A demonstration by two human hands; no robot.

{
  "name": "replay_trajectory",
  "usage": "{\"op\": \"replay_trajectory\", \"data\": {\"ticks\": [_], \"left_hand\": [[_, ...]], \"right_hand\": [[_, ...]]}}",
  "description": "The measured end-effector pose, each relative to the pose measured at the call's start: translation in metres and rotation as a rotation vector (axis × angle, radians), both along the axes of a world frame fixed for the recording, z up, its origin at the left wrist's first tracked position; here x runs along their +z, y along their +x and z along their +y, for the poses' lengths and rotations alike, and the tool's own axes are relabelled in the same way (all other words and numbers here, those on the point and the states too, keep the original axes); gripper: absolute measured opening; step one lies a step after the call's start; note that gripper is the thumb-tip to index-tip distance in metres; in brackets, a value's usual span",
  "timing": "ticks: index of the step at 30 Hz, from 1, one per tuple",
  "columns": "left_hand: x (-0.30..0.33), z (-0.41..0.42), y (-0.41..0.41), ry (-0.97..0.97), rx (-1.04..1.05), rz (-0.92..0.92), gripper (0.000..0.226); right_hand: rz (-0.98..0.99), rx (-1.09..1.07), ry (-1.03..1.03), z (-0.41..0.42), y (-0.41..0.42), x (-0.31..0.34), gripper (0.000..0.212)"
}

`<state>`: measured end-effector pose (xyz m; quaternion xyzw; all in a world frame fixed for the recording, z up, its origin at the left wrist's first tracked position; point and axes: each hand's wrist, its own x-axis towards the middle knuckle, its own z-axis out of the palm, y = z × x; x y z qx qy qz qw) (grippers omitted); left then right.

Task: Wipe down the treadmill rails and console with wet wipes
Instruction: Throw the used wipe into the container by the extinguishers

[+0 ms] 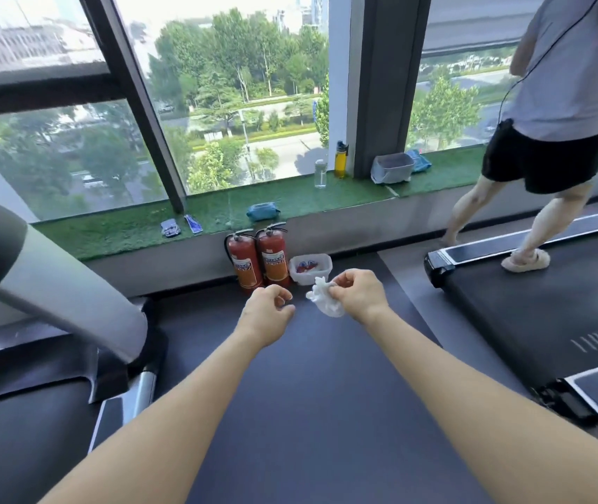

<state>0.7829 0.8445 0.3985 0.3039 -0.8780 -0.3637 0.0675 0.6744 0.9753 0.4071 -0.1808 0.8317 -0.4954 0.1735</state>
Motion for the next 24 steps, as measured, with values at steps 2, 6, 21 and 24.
{"op": "replay_trajectory", "data": {"ticks": [2, 6, 21, 24], "left_hand": [[0.003, -0.023, -0.039, 0.002, -0.001, 0.001, 0.023], [-0.012, -0.080, -0.115, 0.030, 0.047, 0.000, 0.023], [-0.081, -0.336, -0.437, 0.114, -0.023, -0.135, 0.020], [-0.103, -0.368, -0.492, 0.124, -0.042, -0.173, 0.023]], "right_hand": [[-0.019, 0.012, 0.006, -0.030, -0.041, 0.001, 0.007], [-0.036, 0.048, 0.037, -0.089, -0.118, -0.011, 0.010], [-0.178, -0.147, 0.136, -0.320, -0.427, -0.086, 0.007], [-0.259, -0.186, 0.156, -0.355, -0.484, -0.110, 0.009]]}}
